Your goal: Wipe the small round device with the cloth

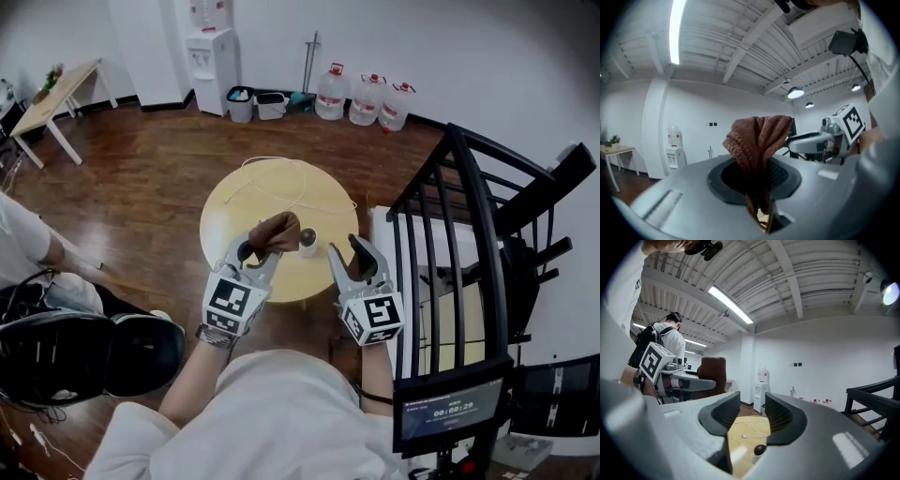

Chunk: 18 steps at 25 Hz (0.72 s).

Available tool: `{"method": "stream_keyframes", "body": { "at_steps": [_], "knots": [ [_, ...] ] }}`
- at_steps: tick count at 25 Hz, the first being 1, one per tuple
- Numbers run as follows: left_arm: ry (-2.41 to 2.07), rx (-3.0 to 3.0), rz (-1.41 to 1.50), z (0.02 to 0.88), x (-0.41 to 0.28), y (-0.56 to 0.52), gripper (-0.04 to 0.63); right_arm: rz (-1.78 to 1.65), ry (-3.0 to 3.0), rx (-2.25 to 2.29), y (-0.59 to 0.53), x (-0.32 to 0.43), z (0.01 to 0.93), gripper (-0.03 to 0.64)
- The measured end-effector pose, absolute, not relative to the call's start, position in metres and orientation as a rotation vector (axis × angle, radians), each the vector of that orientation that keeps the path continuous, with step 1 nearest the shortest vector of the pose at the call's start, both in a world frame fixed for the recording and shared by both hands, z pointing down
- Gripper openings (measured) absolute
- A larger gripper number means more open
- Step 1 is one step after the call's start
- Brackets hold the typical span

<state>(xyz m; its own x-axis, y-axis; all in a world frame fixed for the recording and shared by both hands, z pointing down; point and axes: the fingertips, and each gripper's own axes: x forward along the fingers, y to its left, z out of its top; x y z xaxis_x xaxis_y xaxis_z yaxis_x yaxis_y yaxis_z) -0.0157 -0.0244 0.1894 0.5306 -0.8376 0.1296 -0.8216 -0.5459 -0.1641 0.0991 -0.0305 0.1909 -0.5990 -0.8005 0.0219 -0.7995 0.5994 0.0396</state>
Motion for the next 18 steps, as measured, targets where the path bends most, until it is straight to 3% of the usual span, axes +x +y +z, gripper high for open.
{"method": "stream_keyframes", "body": {
  "at_steps": [12, 18],
  "knots": [
    [1.444, -2.734, -0.248, 0.190, -0.026, -0.007, 0.075, -0.007, -2.719, 1.532, -0.005, 0.105, 0.177, 0.008],
    [1.394, -2.740, -0.200, 0.171, -0.029, 0.012, 0.075, -0.048, -2.720, 1.579, 0.024, 0.105, 0.148, 0.003]
  ]
}}
